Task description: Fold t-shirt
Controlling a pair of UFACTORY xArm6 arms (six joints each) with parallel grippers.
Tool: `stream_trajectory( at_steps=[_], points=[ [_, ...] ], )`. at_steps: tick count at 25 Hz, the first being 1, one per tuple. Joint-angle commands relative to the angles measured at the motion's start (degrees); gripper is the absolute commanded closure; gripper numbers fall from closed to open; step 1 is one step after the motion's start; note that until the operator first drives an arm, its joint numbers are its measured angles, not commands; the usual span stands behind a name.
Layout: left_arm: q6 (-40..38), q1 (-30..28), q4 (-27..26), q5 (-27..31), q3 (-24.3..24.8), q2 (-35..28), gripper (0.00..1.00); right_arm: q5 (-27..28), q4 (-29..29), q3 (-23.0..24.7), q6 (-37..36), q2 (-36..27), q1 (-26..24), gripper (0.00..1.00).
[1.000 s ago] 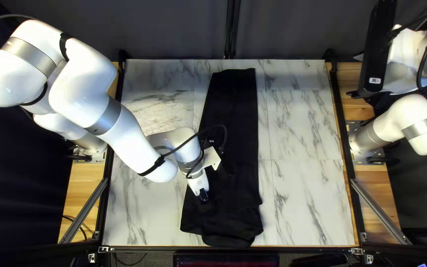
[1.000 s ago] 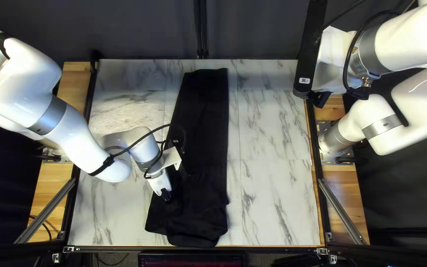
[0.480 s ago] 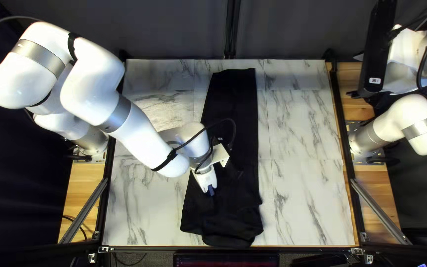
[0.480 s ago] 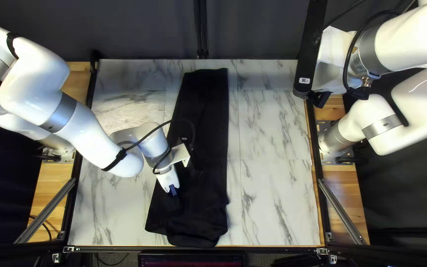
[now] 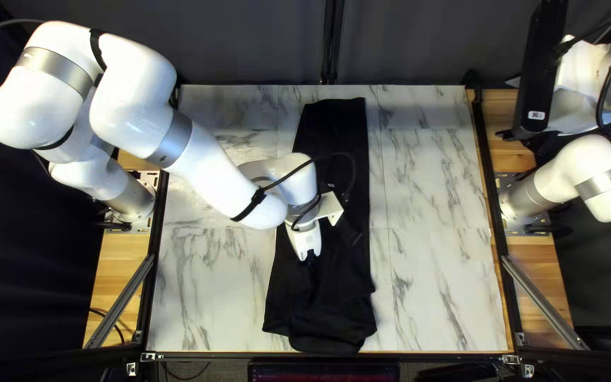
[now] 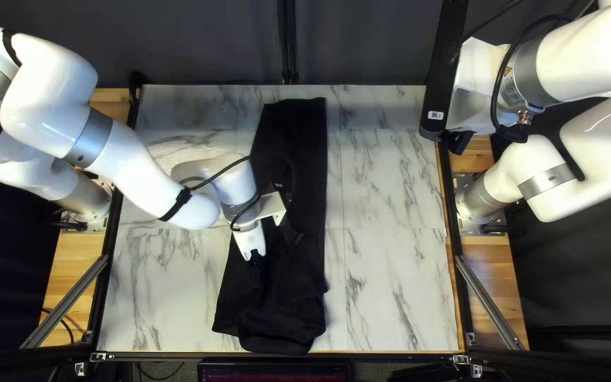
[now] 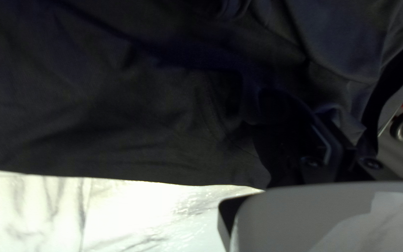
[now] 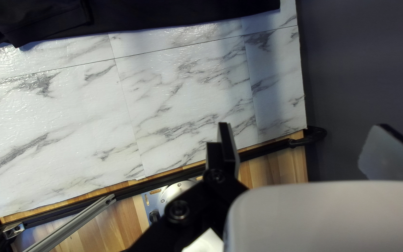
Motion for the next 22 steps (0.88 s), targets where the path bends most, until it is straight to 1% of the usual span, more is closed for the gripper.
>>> stream_trajectory(
  at_steps=[1,5,8,9,12,13,14,15,17,19,20,22],
  points=[
    [-1.3,0.0,2.6,1.5,1.3,-2.7,0.0,0.0,0.0,0.0,0.0,0.0,0.0,0.0],
    [-6.4,-2.6,5.2,1.0,3.1,-6.0,0.0,0.0,0.0,0.0,0.0,0.0,0.0,0.0],
    [-15.4,-7.1,8.1,-3.6,7.0,-9.6,0.0,0.0,0.0,0.0,0.0,0.0,0.0,0.0],
    [-20.1,-9.4,9.7,-6.2,8.4,-10.3,0.0,0.0,0.0,0.0,0.0,0.0,0.0,0.0],
    [-29.9,-13.8,13.8,-11.2,10.7,-11.0,0.0,0.0,0.0,0.0,0.0,0.0,0.0,0.0],
    [-32.3,-14.6,15.1,-11.6,10.9,-11.1,0.0,0.0,0.0,0.0,0.0,0.0,0.0,0.0],
    [-37.0,-15.9,18.3,-11.8,10.8,-11.3,0.0,0.0,0.0,0.0,0.0,0.0,0.0,0.0],
    [-38.9,-16.3,19.8,-11.6,10.6,-11.2,0.0,0.0,0.0,0.0,0.0,0.0,0.0,0.0],
    [-46.3,-17.8,25.6,-9.0,8.6,-10.6,0.0,0.0,0.0,0.0,0.0,0.0,0.0,0.0],
    [-51.0,-19.1,28.7,-7.5,6.3,-8.7,0.0,0.0,0.0,0.0,0.0,0.0,0.0,0.0],
    [-52.1,-19.5,29.4,-7.1,5.2,-7.7,0.0,0.0,0.0,0.0,0.0,0.0,0.0,0.0],
    [-54.8,-20.4,30.7,-5.9,1.3,-3.7,0.0,0.0,0.0,0.0,0.0,0.0,0.0,0.0]
  ],
)
